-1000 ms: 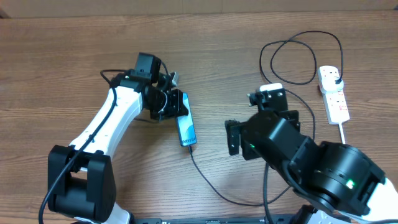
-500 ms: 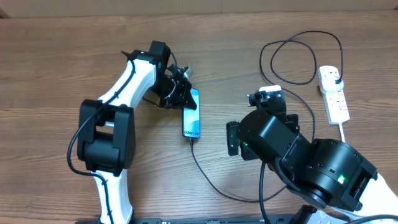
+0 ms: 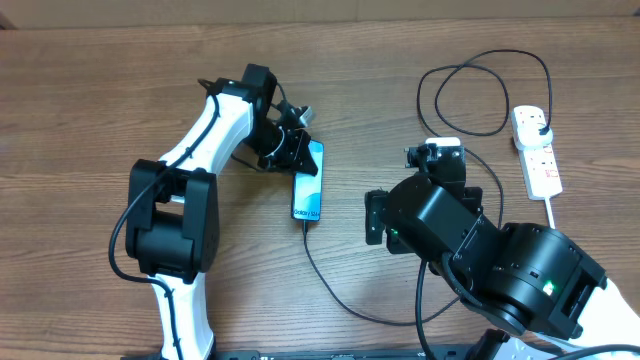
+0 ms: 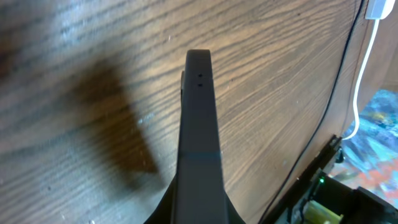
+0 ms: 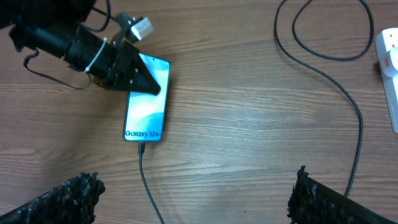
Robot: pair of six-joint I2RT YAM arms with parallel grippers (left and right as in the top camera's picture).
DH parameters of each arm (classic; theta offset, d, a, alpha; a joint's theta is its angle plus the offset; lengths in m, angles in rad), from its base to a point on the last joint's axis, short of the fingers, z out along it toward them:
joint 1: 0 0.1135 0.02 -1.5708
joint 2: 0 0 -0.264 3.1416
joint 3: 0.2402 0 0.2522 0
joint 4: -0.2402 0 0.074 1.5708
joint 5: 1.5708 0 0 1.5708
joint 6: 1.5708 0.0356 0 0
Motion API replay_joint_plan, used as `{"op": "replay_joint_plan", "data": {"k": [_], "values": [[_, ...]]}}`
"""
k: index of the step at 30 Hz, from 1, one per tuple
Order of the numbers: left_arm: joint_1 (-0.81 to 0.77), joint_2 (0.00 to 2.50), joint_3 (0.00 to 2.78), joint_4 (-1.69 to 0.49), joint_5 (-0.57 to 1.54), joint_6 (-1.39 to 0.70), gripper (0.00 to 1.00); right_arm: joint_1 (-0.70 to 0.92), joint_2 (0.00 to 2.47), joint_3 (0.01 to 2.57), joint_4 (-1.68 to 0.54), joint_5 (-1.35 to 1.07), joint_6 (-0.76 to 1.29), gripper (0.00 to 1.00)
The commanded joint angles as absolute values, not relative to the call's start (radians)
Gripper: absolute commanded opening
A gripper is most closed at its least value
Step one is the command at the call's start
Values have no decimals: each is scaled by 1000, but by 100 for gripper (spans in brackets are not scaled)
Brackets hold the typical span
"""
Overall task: Plug charger to phone and switch on socket
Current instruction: 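Lower the phone with the left gripper and lay it flat on the table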
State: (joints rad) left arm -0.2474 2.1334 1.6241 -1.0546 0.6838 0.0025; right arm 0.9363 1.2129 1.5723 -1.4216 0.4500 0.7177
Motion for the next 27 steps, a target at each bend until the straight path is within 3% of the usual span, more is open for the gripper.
{"op": "replay_joint_plan", "data": {"k": [1,11,27], "values": [[-268,2121,1630,-1039,716,23,4,934,1202,1590,-1427,464,733,100],[-284,2120,1553,-985,709,19,4,934,1202,1590,-1431,463,733,100],[-280,2120,1510,-969,455,-50,4,934,1202,1590,-1453,464,733,100]]}}
